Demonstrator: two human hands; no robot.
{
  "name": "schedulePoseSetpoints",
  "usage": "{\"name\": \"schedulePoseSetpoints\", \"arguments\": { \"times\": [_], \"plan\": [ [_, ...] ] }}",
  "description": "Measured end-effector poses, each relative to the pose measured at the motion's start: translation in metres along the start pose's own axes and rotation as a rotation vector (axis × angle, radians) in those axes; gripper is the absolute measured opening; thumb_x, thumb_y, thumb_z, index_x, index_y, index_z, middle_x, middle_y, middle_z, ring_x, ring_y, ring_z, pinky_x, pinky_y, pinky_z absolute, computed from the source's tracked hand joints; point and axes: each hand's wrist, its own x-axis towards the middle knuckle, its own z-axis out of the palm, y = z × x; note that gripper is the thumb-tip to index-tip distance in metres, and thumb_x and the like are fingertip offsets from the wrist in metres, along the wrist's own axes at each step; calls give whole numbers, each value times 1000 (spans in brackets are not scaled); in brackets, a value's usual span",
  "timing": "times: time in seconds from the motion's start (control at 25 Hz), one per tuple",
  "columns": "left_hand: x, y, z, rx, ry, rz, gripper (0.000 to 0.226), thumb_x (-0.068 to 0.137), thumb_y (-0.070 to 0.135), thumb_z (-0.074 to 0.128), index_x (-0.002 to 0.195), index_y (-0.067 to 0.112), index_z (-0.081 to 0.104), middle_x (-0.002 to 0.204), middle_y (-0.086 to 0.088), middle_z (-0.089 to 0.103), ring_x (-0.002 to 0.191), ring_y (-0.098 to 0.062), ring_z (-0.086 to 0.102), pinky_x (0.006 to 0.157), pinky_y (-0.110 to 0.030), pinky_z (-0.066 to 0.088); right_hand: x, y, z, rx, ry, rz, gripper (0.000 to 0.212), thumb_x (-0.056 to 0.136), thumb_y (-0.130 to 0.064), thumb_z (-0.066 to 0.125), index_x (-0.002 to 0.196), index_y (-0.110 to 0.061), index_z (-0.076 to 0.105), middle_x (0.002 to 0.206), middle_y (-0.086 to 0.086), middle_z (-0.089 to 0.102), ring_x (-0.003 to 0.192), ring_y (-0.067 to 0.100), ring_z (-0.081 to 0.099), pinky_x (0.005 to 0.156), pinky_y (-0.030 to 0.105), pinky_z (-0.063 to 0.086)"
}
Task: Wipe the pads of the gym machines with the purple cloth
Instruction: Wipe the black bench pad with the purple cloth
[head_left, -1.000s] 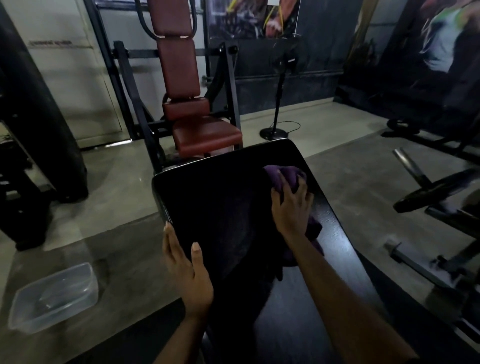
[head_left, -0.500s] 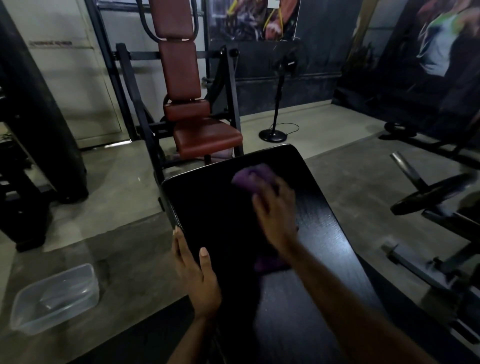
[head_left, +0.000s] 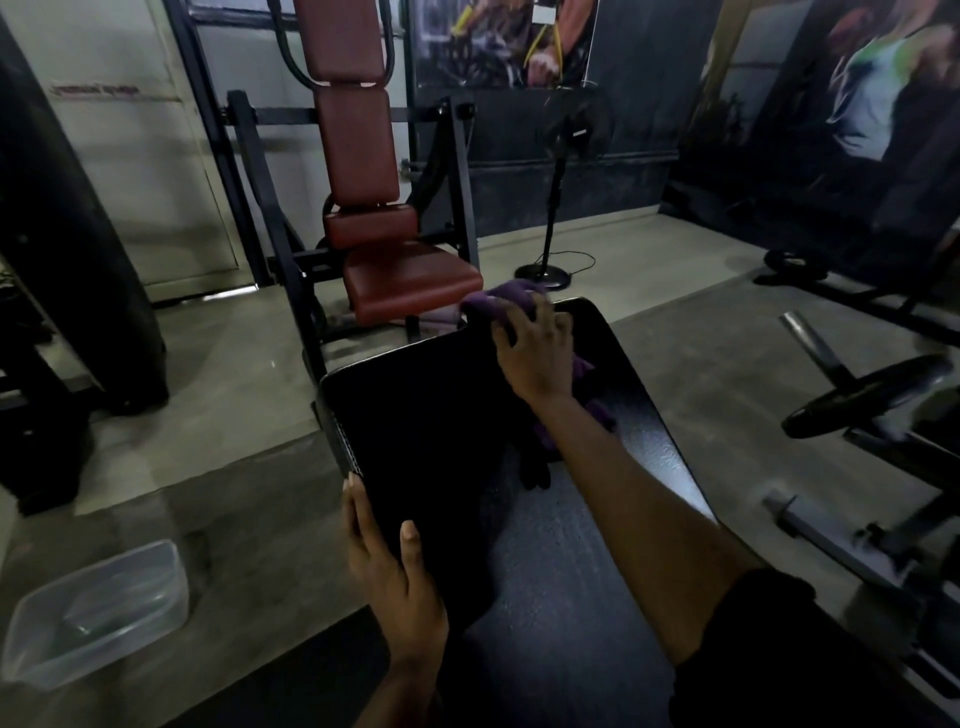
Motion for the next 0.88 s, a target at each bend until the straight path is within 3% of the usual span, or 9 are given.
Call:
{"name": "schedulePoseSetpoints", "arguments": {
  "times": [0.16,0.4,0.48,0.56,0.64,0.76,0.84,0.88],
  "plan": [
    [0,1,-1,-19,8,-14,76,85,71,14,142,22,18,153,-11,22,139,-9,20,114,-20,16,-48,-68,-1,88,5,-281,40,80,-40,41,114,-28,61,126,13,55,95,38,53,79,40,46],
    [1,9,-2,-125,24,-72,81,84,72,17,144,18,24,151,-12,29,139,-26,30,114,-46,27,-103,-82,-12,74,-88,-501,46,85,-41,46,131,-40,47,137,6,46,103,29,46,81,42,48],
    [4,10,-5,-210,19,-85,71,89,63,23,140,14,30,142,-18,40,129,-32,43,108,-34,36,-129,-69,-15,94,-126,-566,49,84,-42,48,133,-44,42,142,2,40,106,26,43,86,40,46],
    [4,14,-6,-256,40,-183,53,96,34,27,135,0,34,133,-22,47,120,-36,49,96,-5,34,-155,-57,-17,93,-143,-588,51,85,-43,47,135,-46,37,144,-3,33,110,24,39,88,39,46],
    [-1,26,-12,-450,98,-317,45,95,18,29,136,-2,32,134,-14,44,124,-26,44,90,3,33,-178,-46,-21,91,-159,-578,52,85,-44,46,135,-46,34,144,-4,28,112,23,36,88,37,45],
    [-1,21,-28,-594,70,-302,49,91,27,30,138,17,28,147,-8,33,136,-18,34,111,-22,34,-215,-23,-25,98,-176,-553,50,84,-43,46,133,-45,38,143,-5,29,111,22,35,89,35,42],
    [6,16,-37,-484,5,-328,48,90,29,35,137,25,27,151,-6,29,140,-21,29,118,-42,24,-244,-8,-29,118,-172,-521,48,82,-39,48,129,-44,43,141,-4,32,110,23,40,90,36,45],
    [12,20,-40,-382,-40,-297,47,92,27,38,138,26,26,152,-6,28,141,-22,27,118,-45,21,-253,-1,-32,139,-164,-484,46,82,-37,49,127,-43,44,139,-5,33,110,23,44,92,38,47]
  ]
}}
